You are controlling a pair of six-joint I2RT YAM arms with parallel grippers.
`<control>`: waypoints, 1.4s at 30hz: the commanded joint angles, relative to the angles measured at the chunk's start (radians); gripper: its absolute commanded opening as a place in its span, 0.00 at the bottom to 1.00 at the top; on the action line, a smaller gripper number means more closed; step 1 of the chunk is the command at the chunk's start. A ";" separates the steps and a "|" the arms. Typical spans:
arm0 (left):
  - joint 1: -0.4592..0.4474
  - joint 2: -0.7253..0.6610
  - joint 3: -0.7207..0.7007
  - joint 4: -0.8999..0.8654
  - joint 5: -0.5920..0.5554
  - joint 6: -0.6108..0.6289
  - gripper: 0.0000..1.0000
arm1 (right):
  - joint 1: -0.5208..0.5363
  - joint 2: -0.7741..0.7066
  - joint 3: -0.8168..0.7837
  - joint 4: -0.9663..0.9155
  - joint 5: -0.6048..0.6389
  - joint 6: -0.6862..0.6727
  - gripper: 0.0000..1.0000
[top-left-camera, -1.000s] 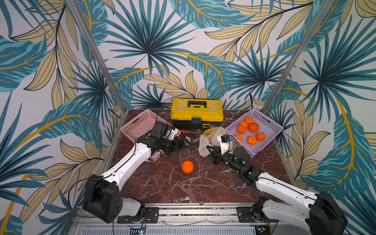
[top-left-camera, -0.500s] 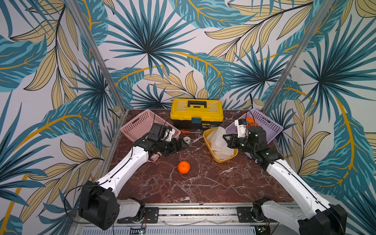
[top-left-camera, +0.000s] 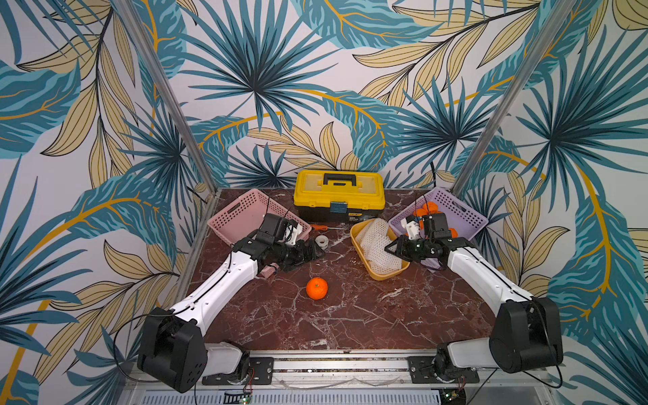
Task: Remove foam nets from oranges
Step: Place the foam net into the storage box.
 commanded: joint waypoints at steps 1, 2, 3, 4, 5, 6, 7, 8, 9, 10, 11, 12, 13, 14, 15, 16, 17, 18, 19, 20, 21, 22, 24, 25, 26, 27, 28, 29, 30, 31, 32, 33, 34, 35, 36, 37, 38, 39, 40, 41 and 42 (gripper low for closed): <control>-0.003 0.005 -0.014 0.009 0.007 0.009 0.98 | -0.004 0.013 0.019 -0.040 0.102 -0.042 0.30; -0.003 0.009 -0.014 0.009 0.007 0.008 0.98 | -0.004 0.019 0.021 -0.039 0.121 -0.042 0.32; -0.003 0.014 -0.012 0.009 0.008 0.008 0.98 | -0.002 0.024 0.019 -0.036 0.140 -0.042 0.34; -0.003 0.018 -0.012 0.009 0.007 0.007 0.98 | -0.002 0.025 0.016 -0.033 0.156 -0.042 0.34; -0.003 0.022 -0.011 0.009 0.006 0.005 0.98 | 0.000 0.026 0.011 -0.028 0.174 -0.043 0.37; -0.003 0.028 -0.011 0.009 0.006 0.004 0.98 | 0.002 0.023 0.004 -0.021 0.188 -0.043 0.40; -0.003 0.031 -0.009 0.009 0.006 0.002 0.98 | 0.004 0.017 -0.006 -0.010 0.201 -0.041 0.44; -0.003 0.037 -0.008 0.009 0.006 0.002 0.98 | 0.006 0.005 -0.022 0.006 0.208 -0.035 0.48; -0.003 0.041 -0.008 0.009 0.006 0.000 0.98 | 0.007 -0.006 -0.037 0.022 0.206 -0.031 0.51; -0.003 0.044 -0.006 0.009 0.006 0.000 0.98 | 0.008 -0.016 -0.048 0.034 0.208 -0.025 0.55; -0.003 0.049 -0.005 0.009 0.006 -0.003 0.98 | 0.011 -0.028 -0.059 0.041 0.219 -0.021 0.60; -0.003 0.050 -0.004 0.009 0.006 -0.004 0.98 | 0.013 -0.040 -0.067 0.044 0.232 -0.019 0.63; -0.003 0.054 -0.002 0.009 0.006 -0.006 0.98 | 0.015 -0.047 -0.073 0.045 0.241 -0.019 0.65; -0.004 0.056 -0.001 0.009 0.006 -0.005 0.98 | 0.015 -0.054 -0.080 0.044 0.244 -0.018 0.67; -0.006 0.056 0.001 0.009 0.006 -0.007 0.98 | 0.015 -0.062 -0.084 0.044 0.240 -0.020 0.70; -0.006 0.057 0.003 0.009 0.005 -0.007 0.98 | 0.015 -0.069 -0.088 0.045 0.238 -0.018 0.72; -0.004 0.059 0.004 0.009 0.004 -0.007 0.98 | 0.015 -0.082 -0.094 0.045 0.231 -0.015 0.74; -0.004 0.059 0.005 0.009 0.007 -0.007 0.98 | 0.015 -0.095 -0.102 0.051 0.226 -0.011 0.77; -0.004 0.059 0.006 0.009 0.004 -0.007 0.98 | 0.015 -0.113 -0.113 0.063 0.219 -0.007 0.80; -0.006 0.059 0.006 0.009 0.005 -0.008 0.98 | 0.015 -0.131 -0.124 0.075 0.211 -0.002 0.82; -0.005 0.059 0.006 0.009 0.003 -0.008 0.98 | 0.015 -0.145 -0.133 0.085 0.204 0.004 0.83; -0.004 0.060 0.008 0.009 0.003 -0.007 0.98 | 0.015 -0.158 -0.139 0.089 0.191 0.006 0.84; -0.005 0.061 0.008 0.009 0.003 -0.009 0.98 | 0.015 -0.176 -0.147 0.097 0.161 0.013 0.86; -0.004 0.062 0.007 0.009 0.004 -0.009 0.98 | 0.015 -0.185 -0.150 0.095 0.154 0.016 0.86; -0.005 0.062 0.006 0.009 0.004 -0.009 0.98 | 0.015 -0.193 -0.153 0.096 0.148 0.017 0.86; -0.004 0.062 0.006 0.009 0.004 -0.010 0.98 | 0.015 -0.202 -0.157 0.096 0.144 0.020 0.87; -0.005 0.062 0.005 0.009 0.004 -0.009 0.98 | 0.015 -0.213 -0.162 0.099 0.143 0.023 0.87; -0.004 0.062 0.004 0.009 0.004 -0.009 0.98 | 0.015 -0.223 -0.167 0.101 0.138 0.027 0.87; -0.005 0.061 0.003 0.009 0.004 -0.010 0.98 | 0.015 -0.231 -0.171 0.105 0.127 0.028 0.87; -0.003 0.061 0.002 0.009 0.004 -0.011 0.98 | 0.015 -0.239 -0.174 0.108 0.119 0.028 0.86; -0.003 0.061 0.001 0.009 0.004 -0.011 0.98 | 0.015 -0.244 -0.178 0.113 0.106 0.029 0.84; -0.005 0.061 0.001 0.009 0.005 -0.010 0.98 | 0.015 -0.244 -0.182 0.119 0.094 0.029 0.81; -0.005 0.061 0.001 0.009 0.005 -0.010 0.98 | 0.015 -0.242 -0.186 0.128 0.079 0.033 0.75; -0.004 0.060 0.003 0.009 0.004 -0.011 0.98 | 0.015 -0.235 -0.188 0.139 0.059 0.034 0.66; -0.005 0.062 0.003 0.009 0.005 -0.011 0.98 | 0.015 -0.228 -0.189 0.145 0.038 0.033 0.58; -0.005 0.062 0.003 0.009 0.005 -0.011 0.98 | 0.015 -0.222 -0.188 0.150 0.022 0.034 0.48; -0.005 0.063 0.003 0.009 0.004 -0.012 0.98 | 0.015 -0.220 -0.189 0.152 0.017 0.036 0.41; -0.005 0.062 0.002 0.009 0.005 -0.014 0.98 | 0.015 -0.223 -0.191 0.157 0.011 0.037 0.36; -0.005 0.061 0.001 0.009 0.007 -0.014 0.98 | 0.015 -0.230 -0.194 0.163 0.006 0.037 0.35; -0.004 0.058 0.000 0.009 0.007 -0.016 0.98 | 0.015 -0.236 -0.199 0.174 -0.004 0.037 0.33; -0.005 0.056 -0.002 0.009 0.006 -0.016 0.98 | 0.015 -0.239 -0.202 0.181 -0.017 0.036 0.33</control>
